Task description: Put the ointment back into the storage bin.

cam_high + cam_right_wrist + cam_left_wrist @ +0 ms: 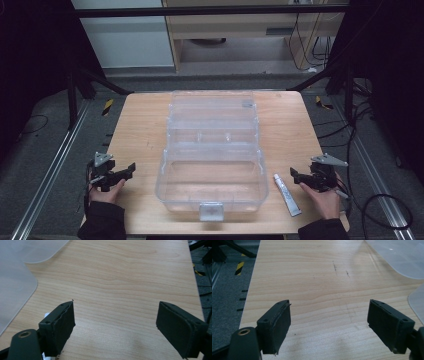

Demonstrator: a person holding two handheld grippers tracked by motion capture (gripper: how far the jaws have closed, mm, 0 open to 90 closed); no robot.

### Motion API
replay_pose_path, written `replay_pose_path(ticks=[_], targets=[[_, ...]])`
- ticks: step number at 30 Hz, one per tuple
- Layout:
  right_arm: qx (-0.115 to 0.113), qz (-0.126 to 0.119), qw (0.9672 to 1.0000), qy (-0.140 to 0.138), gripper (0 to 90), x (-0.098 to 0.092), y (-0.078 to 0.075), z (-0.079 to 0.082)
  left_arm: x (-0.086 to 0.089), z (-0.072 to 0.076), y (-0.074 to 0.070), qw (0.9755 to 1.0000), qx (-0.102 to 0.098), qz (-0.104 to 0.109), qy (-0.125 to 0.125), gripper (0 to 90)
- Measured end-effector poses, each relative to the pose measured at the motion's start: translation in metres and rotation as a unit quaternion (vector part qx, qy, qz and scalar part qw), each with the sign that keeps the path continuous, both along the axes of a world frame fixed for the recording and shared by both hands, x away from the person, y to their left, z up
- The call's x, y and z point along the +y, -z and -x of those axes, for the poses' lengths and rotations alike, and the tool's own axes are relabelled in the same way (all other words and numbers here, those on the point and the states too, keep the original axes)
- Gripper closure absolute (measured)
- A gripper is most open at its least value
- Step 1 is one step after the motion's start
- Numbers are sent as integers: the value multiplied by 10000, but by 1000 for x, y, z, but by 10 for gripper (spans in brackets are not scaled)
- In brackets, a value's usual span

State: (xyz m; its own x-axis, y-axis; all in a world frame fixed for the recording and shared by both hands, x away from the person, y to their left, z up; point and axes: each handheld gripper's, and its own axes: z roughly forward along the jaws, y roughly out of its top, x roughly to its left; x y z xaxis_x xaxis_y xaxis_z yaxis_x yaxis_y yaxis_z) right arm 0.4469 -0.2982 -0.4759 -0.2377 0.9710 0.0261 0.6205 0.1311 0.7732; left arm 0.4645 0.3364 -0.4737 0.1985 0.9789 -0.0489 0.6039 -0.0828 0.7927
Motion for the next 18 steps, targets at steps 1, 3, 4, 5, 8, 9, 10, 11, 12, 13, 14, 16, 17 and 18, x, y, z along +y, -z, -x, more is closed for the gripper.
replay_pose_path(ticks=[1,3,4,5,8,9,10,11,12,13,14,16,17,18], targets=[[4,39,10000,-2,167,0,-2,1,0,0,0,10000,-1,-17,3,185],[16,41,10000,11,197,1,-5,3,-1,1,0,10000,3,-18,-1,185],[36,61,10000,-12,209,2,-6,4,-1,0,0,10000,19,-9,12,185],[47,104,9999,-45,215,3,-8,4,-1,0,1,10000,28,-17,13,182],[133,201,9996,-111,239,8,-16,7,-1,0,1,10000,-7,19,38,184],[157,189,9996,-105,243,9,-19,8,-1,0,1,10000,-9,24,47,186],[231,161,9995,-172,244,11,-22,8,-2,-1,2,10000,0,12,51,187],[279,180,9992,-228,253,12,-25,8,-2,-1,3,10000,23,-5,54,188],[347,203,9988,-277,260,14,-27,9,-2,-2,4,10000,55,-22,63,188],[343,256,9985,-344,277,16,-30,10,-3,-2,4,9999,75,-51,71,188],[274,306,9984,-384,299,18,-33,12,-3,-2,5,9999,92,-65,77,189],[346,300,9979,-452,309,19,-36,13,-4,-2,5,9999,80,-65,62,188],[443,352,9969,-554,317,22,-40,15,-4,-2,4,9999,59,-68,60,191],[541,370,9961,-595,320,23,-43,15,-4,-2,4,9999,51,-77,66,191]])
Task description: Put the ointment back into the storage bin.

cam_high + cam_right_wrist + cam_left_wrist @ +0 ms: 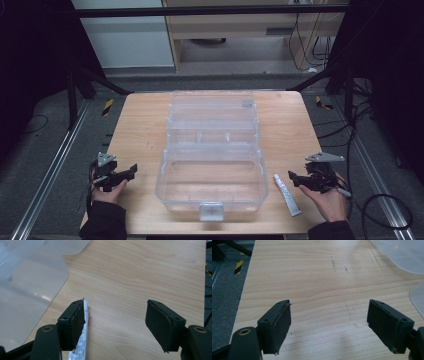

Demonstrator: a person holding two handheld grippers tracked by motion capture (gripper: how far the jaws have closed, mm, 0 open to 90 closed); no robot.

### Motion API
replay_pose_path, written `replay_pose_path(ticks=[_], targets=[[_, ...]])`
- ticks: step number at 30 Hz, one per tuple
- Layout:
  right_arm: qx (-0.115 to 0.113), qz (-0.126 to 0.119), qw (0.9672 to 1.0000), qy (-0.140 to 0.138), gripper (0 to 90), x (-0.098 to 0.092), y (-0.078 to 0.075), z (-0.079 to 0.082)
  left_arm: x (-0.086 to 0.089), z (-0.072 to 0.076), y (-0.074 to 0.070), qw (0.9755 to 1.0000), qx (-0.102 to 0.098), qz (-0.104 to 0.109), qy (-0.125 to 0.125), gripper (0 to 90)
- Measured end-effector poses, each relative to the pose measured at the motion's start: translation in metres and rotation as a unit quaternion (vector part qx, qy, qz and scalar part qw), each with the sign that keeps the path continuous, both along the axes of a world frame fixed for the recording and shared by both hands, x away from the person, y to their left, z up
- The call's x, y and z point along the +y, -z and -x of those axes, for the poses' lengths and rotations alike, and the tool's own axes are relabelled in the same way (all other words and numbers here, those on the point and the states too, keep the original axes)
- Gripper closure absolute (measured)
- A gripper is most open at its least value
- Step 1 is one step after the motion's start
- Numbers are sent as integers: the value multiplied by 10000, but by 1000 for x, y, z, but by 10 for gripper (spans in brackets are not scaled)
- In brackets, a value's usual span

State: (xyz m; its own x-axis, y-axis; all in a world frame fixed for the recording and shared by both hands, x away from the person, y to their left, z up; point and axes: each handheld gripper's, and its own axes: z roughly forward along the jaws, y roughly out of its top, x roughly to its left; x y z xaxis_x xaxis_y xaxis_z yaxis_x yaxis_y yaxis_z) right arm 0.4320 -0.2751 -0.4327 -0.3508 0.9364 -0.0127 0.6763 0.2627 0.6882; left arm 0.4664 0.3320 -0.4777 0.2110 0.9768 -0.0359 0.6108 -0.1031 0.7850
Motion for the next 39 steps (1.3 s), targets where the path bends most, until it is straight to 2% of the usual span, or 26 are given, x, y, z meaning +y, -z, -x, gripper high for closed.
replay_pose_path(ticks=[7,15,19,20,22,23,28,29,30,31,39], targets=[[544,59,9983,-184,331,9,-20,-4,1,0,0,10000,-10,-15,-41,199],[953,219,9947,-323,362,20,-31,-13,-1,-1,1,9999,38,-94,48,210],[1151,261,9924,-349,375,24,-31,-15,-1,-1,1,9999,51,-93,66,213],[1285,300,9906,-361,386,25,-29,-17,-1,-1,1,9999,60,-101,78,214],[1411,341,9886,-393,400,28,-27,-18,-2,-1,1,9999,37,-113,68,217],[1411,341,9886,-393,400,28,-27,-18,-2,-1,1,9999,37,-113,68,220],[1695,431,9832,-525,444,34,-20,-19,-2,0,0,9999,4,-102,66,227],[1695,431,9832,-525,444,34,-20,-19,-2,0,0,9999,4,-102,66,227],[1749,460,9820,-541,448,34,-18,-20,-2,0,0,9999,20,-105,70,227],[1858,551,9795,-557,455,36,-15,-20,-2,-1,0,9999,27,-116,73,228],[2038,797,9729,-745,490,43,-7,-24,-2,-1,0,9999,49,-139,83,231]])
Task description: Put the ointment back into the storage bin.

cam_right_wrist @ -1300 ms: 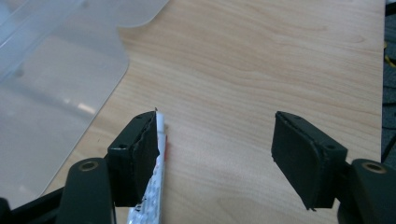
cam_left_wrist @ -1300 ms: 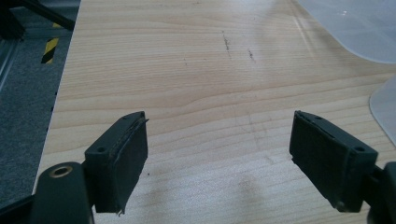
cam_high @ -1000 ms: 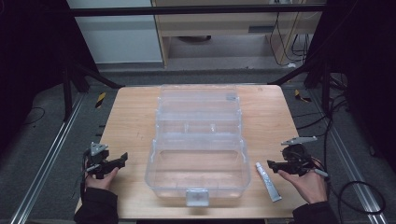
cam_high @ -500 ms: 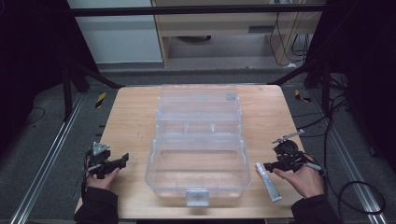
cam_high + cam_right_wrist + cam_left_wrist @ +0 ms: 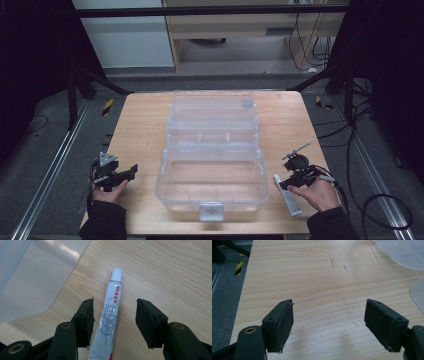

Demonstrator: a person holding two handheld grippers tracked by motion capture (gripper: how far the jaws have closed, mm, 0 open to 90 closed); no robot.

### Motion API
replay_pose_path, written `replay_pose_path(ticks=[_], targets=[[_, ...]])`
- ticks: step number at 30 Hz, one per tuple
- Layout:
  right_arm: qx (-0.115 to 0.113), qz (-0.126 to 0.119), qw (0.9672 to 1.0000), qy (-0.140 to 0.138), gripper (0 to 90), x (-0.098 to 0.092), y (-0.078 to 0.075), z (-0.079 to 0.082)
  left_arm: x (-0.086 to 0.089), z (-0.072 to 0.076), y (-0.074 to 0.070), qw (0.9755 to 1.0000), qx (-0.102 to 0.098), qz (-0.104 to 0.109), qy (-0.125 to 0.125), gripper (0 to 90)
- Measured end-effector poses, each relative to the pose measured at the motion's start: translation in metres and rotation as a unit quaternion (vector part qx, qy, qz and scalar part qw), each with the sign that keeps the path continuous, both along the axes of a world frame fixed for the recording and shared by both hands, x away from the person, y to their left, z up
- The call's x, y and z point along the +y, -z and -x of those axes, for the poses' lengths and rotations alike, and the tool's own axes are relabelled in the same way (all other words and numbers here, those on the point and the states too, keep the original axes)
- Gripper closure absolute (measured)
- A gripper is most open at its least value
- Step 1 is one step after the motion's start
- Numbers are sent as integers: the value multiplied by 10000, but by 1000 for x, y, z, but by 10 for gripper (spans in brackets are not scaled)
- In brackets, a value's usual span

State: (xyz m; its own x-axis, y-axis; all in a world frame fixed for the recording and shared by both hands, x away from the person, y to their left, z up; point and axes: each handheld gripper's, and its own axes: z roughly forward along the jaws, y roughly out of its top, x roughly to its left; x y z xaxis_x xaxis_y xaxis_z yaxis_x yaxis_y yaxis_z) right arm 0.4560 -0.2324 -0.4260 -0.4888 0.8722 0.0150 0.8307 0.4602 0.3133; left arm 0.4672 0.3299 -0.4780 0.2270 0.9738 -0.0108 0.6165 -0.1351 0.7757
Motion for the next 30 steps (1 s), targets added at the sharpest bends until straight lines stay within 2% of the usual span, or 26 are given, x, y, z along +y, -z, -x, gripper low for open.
replay_pose_path(ticks=[7,11,14,16,18,30], targets=[[138,72,9999,-67,524,6,8,-4,0,0,0,10000,6,-12,5,234],[281,9,9996,16,535,6,14,-7,0,0,0,10000,10,-19,12,236],[284,113,9995,-27,544,2,21,-9,0,0,0,10000,22,-35,18,238],[353,93,9993,74,553,3,23,-9,-1,0,0,10000,17,-33,17,238],[324,102,9994,-66,557,2,26,-10,-1,0,0,10000,19,-38,22,238],[468,207,9986,-127,620,7,34,-15,-1,0,0,10000,33,-62,28,241]])
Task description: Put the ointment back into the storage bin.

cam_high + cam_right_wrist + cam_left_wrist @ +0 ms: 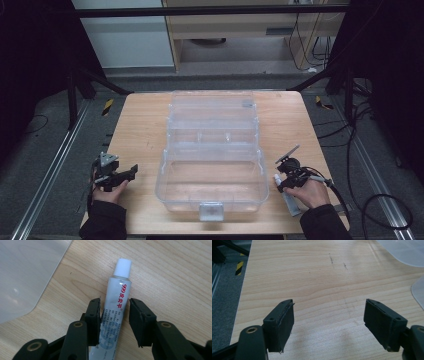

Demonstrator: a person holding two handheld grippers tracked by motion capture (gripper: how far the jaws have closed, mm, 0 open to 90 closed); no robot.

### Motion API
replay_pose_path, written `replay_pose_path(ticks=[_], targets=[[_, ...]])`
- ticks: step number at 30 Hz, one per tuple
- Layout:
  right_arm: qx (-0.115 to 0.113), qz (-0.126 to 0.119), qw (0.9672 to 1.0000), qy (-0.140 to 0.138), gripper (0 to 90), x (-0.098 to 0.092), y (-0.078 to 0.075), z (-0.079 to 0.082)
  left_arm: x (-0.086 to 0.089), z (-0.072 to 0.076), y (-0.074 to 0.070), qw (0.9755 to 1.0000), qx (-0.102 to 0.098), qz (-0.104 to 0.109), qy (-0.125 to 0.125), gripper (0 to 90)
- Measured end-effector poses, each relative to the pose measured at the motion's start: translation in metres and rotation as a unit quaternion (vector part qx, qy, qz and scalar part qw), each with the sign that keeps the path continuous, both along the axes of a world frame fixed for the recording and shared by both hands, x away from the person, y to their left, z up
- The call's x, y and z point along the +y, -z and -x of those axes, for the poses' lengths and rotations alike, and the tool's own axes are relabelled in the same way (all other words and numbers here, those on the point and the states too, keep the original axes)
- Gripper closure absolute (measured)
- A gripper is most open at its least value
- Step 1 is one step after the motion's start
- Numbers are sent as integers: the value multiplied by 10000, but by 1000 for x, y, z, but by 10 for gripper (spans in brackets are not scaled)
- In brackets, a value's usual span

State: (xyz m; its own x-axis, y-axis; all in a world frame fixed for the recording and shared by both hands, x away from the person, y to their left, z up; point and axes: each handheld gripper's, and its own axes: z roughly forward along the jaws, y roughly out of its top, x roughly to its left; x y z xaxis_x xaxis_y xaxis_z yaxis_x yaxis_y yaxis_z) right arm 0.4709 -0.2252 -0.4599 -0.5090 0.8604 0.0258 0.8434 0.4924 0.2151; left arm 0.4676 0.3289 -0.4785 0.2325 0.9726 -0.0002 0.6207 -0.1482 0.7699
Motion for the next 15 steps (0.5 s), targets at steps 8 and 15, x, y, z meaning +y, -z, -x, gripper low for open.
replay_pose_path(ticks=[8,15], targets=[[98,27,9999,-48,689,3,4,-2,0,0,0,10000,-3,-6,1,246],[171,69,9998,-114,697,3,3,-2,-1,0,0,10000,22,-2,-3,248]])
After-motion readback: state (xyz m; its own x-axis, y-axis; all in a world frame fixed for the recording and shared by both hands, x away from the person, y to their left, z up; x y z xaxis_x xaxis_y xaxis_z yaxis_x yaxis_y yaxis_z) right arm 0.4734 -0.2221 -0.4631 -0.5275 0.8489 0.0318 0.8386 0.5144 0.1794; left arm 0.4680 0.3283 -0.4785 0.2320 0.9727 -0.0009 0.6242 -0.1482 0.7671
